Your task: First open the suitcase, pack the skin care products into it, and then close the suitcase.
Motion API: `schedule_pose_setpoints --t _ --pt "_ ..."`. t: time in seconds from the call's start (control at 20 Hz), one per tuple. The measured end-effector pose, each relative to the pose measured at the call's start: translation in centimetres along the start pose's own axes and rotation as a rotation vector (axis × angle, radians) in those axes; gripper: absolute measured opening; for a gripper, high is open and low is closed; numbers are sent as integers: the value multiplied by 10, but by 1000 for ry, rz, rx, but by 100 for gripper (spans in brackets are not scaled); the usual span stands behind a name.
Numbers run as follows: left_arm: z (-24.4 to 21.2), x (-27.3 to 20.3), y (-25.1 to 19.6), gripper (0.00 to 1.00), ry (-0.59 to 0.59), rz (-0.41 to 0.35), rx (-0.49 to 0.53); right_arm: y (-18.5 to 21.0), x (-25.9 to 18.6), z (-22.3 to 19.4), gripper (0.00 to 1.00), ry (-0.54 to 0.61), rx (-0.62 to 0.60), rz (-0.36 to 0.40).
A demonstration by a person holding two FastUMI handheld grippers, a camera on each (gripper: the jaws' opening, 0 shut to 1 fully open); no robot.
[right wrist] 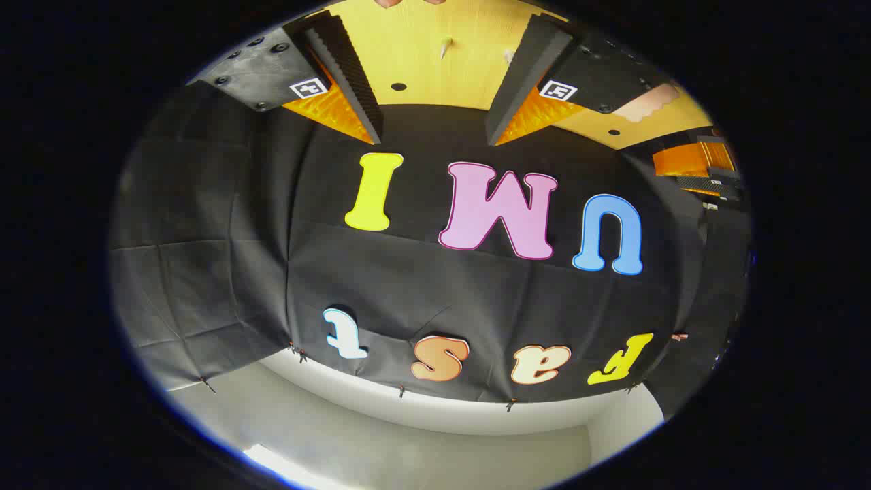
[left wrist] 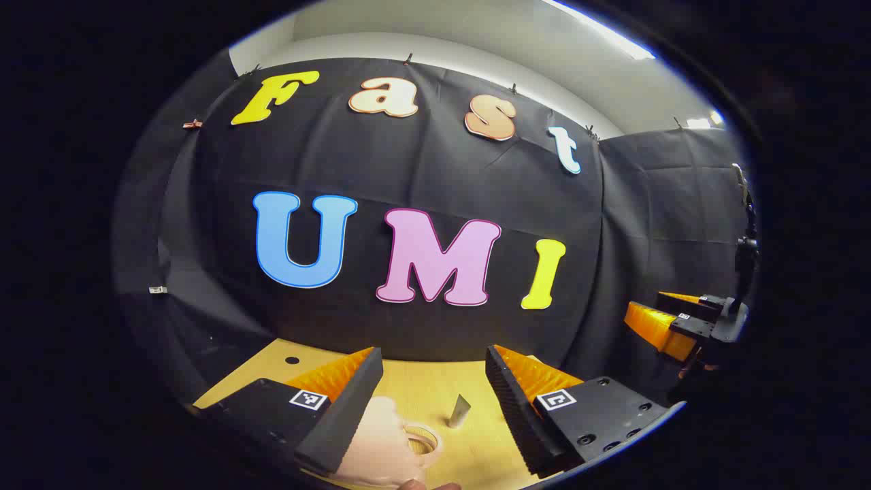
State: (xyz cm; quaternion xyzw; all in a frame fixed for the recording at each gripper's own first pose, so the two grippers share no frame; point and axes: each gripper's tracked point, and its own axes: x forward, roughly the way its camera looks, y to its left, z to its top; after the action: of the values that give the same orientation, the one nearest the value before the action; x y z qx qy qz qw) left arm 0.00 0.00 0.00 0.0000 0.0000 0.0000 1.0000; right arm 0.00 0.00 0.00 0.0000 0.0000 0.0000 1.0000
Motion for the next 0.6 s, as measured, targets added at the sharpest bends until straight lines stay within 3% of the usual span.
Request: schedule_pose_setpoints --t 0.2,0.6 --pt "-1 6 -8 95 1 -34 -1 -7 1 0 98 -6 -23 -17" --pt "2 1 -9 95 -18 -68 13 -12 -5 0 94 -5 -5 -42"
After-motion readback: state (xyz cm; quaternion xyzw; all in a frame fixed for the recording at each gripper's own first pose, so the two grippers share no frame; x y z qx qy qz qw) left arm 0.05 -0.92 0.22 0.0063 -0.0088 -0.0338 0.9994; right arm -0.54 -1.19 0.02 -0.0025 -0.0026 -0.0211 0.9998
